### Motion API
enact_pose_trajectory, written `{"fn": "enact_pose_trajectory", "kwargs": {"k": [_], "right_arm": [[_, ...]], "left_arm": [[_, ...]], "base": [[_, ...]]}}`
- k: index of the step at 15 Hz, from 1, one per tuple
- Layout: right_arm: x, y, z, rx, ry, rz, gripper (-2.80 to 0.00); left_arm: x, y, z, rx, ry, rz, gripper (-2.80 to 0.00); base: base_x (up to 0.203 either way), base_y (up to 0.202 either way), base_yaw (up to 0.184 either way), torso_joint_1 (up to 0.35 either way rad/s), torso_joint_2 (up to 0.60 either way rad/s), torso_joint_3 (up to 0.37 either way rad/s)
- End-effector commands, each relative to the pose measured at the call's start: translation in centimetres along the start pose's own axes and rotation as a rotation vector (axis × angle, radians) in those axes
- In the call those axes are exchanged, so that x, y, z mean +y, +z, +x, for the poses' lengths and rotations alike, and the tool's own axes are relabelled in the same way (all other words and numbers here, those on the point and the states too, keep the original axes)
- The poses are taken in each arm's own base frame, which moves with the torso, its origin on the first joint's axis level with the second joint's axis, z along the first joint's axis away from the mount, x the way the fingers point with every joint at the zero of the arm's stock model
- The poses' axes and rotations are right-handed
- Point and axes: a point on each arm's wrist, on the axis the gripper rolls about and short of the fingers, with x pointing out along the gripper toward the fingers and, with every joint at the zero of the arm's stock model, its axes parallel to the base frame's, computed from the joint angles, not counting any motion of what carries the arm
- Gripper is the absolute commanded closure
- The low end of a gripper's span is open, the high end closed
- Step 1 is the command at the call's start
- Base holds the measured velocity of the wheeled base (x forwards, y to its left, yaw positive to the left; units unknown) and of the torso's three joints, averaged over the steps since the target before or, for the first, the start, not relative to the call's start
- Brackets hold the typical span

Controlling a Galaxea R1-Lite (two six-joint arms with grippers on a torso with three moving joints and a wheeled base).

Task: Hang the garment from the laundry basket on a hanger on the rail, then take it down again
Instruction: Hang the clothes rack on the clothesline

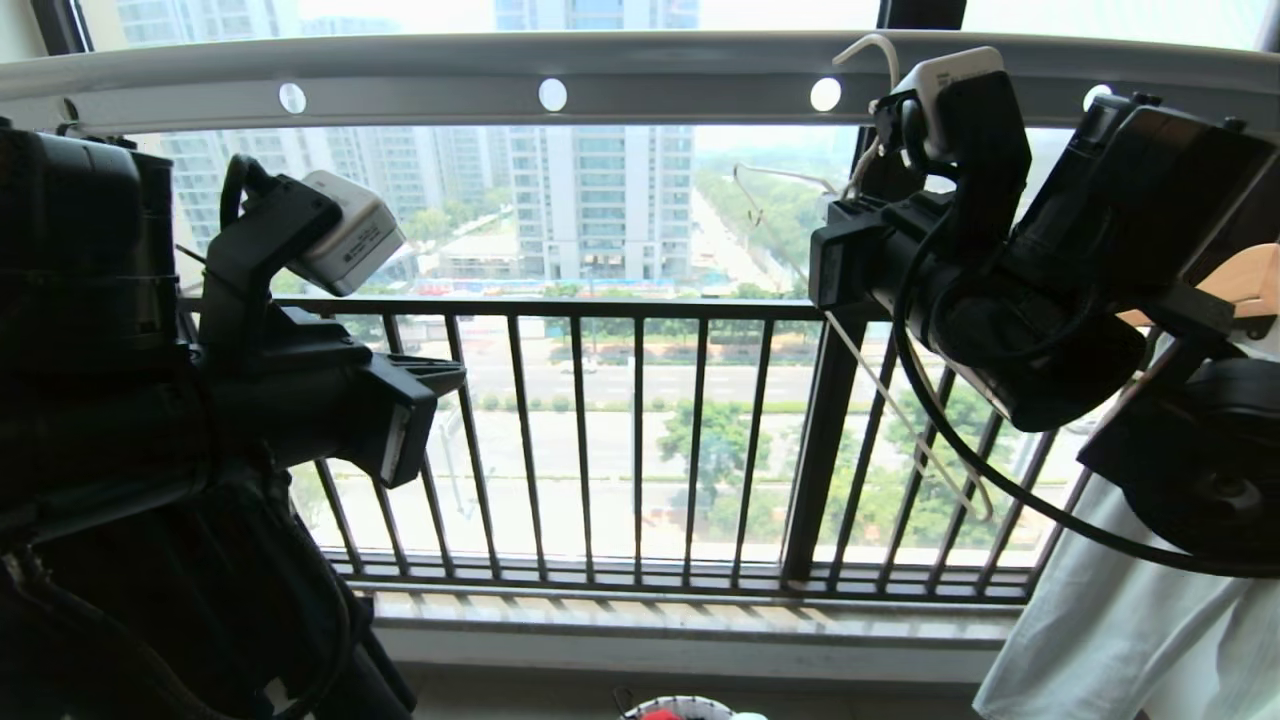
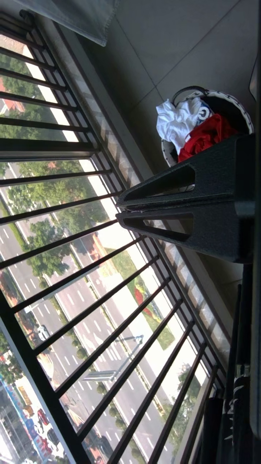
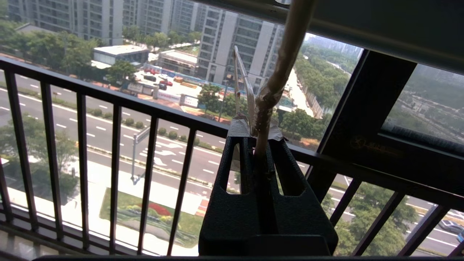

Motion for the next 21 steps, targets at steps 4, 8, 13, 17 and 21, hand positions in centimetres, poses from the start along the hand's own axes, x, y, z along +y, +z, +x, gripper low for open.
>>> {"fn": "enact_pose_trajectory", "kwargs": {"k": [4,8,13,17,21], "right_arm": [[-0.3,-1.9,2.3,0.033,-0.041,-0.026,0.0],[-0.6,-2.9,3.7,0.047,-0.066,-0.034,0.0],[-0.5,-3.5,4.8,0.051,-0.077,-0.039,0.0],[0.1,-4.5,5.4,0.074,-0.066,-0.09,0.0],[0.1,-4.1,5.1,0.067,-0.067,-0.096,0.0]], "left_arm": [[0.1,0.3,-0.9,-0.024,0.004,-0.001,0.0],[0.2,0.4,-1.1,-0.034,0.005,-0.001,0.0],[0.3,0.6,-1.8,-0.051,0.009,-0.001,0.0],[0.3,0.6,-1.9,-0.054,0.009,-0.002,0.0],[0.3,0.7,-2.1,-0.06,0.011,-0.002,0.0]], "base": [[0.0,0.0,0.0,0.0,0.0,0.0],[0.0,0.0,0.0,0.0,0.0,0.0],[0.0,0.0,0.0,0.0,0.0,0.0],[0.0,0.0,0.0,0.0,0.0,0.0],[0.0,0.0,0.0,0.0,0.0,0.0]]}}
